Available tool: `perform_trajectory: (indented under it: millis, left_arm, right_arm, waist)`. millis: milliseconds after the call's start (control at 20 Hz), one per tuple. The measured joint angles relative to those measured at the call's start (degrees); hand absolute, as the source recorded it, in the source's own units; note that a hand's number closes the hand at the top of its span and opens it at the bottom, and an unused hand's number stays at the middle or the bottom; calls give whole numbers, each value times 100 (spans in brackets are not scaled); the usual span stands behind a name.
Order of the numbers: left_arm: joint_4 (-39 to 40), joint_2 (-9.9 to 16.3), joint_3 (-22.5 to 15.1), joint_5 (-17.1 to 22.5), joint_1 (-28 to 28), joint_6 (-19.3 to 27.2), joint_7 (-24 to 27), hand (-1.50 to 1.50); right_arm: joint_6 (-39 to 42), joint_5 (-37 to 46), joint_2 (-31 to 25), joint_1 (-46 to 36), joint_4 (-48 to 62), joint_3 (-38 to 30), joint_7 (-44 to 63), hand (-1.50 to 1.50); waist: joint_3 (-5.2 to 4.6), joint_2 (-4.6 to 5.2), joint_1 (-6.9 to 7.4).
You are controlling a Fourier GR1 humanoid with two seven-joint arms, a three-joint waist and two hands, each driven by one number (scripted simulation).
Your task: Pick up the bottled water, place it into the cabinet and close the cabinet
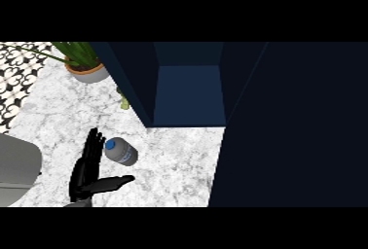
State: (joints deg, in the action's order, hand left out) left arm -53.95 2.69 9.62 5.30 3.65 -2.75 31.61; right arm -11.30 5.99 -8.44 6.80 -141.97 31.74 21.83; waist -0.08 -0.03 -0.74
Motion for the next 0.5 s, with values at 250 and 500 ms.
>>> perform_trajectory:
  millis: [250, 500]
  left_arm:
    - [934, 19, 204, 21, 513, -5, 623, -150]
    - [1614, 59, 444, 142, 1057, 22, 1020, -150]
  right_arm:
    - [-154, 37, -20, -124, -4, 82, 156, -150]
    - [-206, 58, -160, 77, 19, 216, -115, -150]
  waist:
    - [-1, 2, -3]
    - [0, 2, -20]
